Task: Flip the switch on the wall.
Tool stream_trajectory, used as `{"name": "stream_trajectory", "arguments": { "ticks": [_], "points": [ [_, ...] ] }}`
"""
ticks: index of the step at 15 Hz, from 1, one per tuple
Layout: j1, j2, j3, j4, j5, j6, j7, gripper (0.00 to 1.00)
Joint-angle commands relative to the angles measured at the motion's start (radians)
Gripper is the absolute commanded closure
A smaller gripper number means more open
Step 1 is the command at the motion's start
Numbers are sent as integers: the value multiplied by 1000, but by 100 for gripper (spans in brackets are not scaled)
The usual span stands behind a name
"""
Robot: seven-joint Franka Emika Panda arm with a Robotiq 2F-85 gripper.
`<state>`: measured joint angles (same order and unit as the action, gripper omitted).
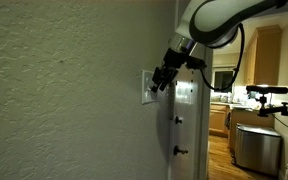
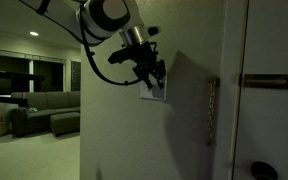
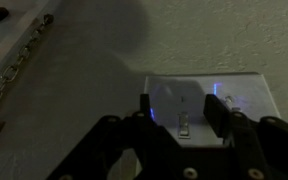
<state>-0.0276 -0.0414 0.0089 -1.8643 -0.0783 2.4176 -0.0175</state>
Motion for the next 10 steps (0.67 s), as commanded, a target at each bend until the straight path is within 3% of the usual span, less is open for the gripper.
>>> {"name": "stream_trajectory", "arguments": {
  "ticks": [1, 4, 8, 10],
  "points": [
    [9, 12, -4, 19, 18, 16, 8, 70],
    [10, 14, -3, 21, 23, 22, 3, 90],
    [12, 18, 0, 26, 33, 26, -6, 96],
    [12, 18, -1, 23, 44, 25, -10, 91]
  ]
}}
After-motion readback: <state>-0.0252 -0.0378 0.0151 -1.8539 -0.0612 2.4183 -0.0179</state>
